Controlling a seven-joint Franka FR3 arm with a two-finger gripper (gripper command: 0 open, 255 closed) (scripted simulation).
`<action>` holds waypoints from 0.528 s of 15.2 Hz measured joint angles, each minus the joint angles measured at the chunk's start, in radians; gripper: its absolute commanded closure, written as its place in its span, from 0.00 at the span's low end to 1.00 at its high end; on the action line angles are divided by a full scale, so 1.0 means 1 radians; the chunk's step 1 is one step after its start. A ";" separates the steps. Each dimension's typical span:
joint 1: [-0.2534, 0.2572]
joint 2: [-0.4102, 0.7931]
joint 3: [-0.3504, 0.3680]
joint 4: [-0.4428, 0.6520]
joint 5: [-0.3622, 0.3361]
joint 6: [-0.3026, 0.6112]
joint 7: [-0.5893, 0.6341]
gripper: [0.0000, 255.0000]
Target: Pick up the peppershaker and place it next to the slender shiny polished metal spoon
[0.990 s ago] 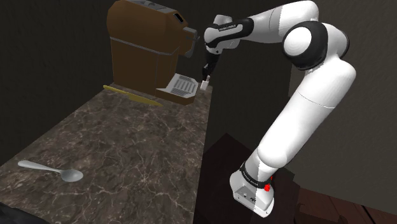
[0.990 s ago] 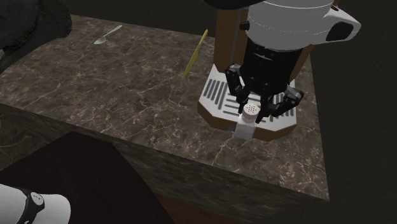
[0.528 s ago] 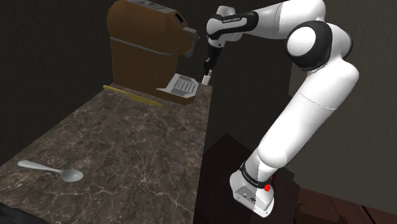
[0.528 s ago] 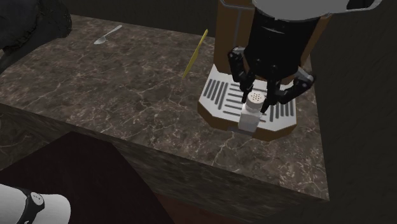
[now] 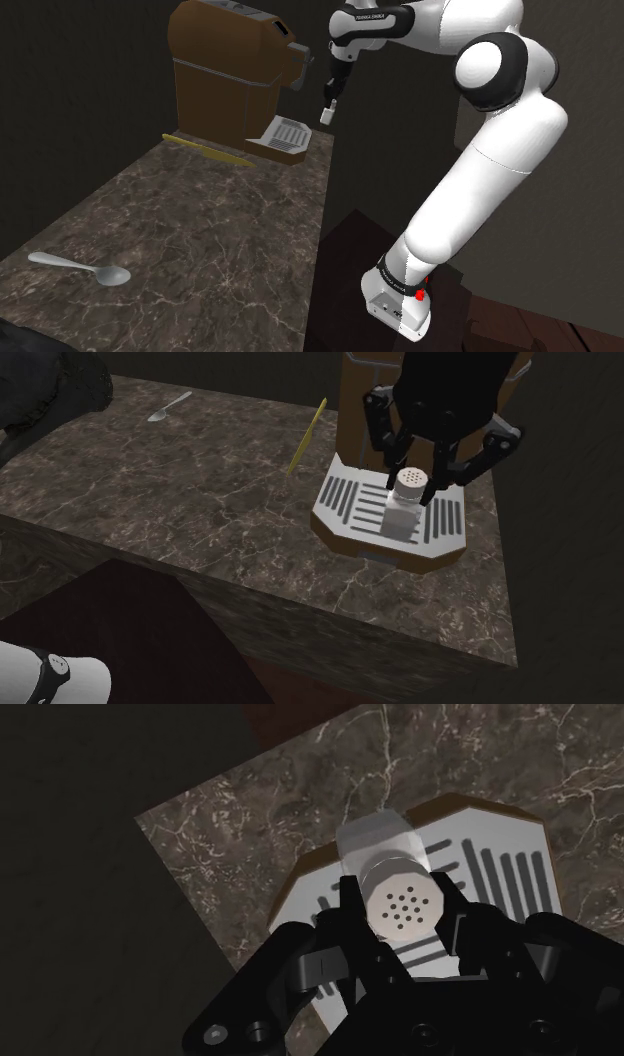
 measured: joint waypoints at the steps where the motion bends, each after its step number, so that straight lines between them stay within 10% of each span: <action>1: 0.000 -0.001 0.000 0.012 0.000 -0.013 -0.001 1.00; 8: 0.054 -0.105 0.061 -0.085 -0.029 -0.023 0.121 1.00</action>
